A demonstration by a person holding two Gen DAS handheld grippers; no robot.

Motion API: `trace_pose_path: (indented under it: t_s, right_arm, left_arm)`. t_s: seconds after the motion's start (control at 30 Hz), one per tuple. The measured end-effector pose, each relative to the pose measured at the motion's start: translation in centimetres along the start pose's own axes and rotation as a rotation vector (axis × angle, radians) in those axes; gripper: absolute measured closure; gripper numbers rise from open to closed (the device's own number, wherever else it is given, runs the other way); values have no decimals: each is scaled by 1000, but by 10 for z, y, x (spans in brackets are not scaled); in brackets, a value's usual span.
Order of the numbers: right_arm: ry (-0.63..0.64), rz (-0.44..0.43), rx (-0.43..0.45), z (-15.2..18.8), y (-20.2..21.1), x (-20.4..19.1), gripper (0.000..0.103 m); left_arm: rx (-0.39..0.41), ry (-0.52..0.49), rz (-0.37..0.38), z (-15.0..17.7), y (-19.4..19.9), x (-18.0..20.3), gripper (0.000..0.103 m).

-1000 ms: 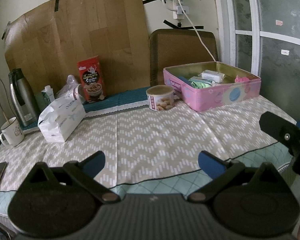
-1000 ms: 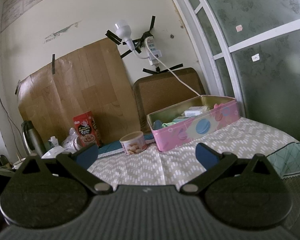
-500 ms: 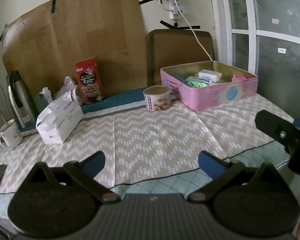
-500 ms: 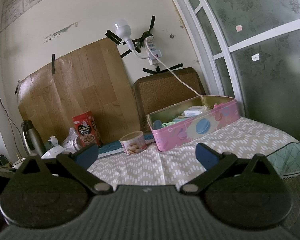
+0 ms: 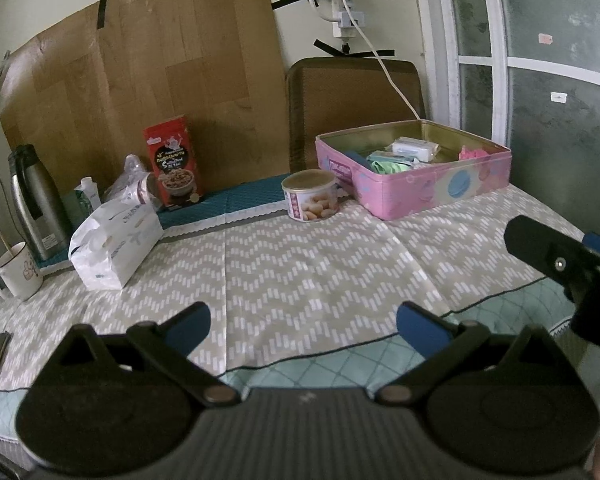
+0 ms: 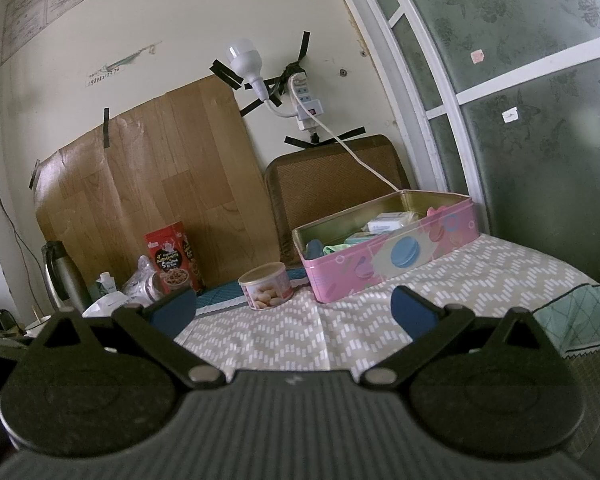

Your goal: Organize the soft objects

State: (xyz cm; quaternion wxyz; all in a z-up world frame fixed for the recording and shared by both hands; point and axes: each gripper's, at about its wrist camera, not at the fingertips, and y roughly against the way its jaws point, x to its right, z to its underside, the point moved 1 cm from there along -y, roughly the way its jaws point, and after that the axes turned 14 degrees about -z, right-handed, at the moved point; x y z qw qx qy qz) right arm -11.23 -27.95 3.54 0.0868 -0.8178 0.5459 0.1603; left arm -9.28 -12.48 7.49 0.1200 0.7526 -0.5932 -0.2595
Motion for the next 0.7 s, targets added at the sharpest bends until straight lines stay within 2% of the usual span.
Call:
trace_pose_path:
  t_s: [0.43,0.7]
  right_arm:
    - [1,1,0,0,0,0,0]
    - [0,-2,-2,-1,-1,1,0]
  left_arm:
    - [7,-14,16,2,1,0,0]
    - [23,-14,66,1,1,-4,0]
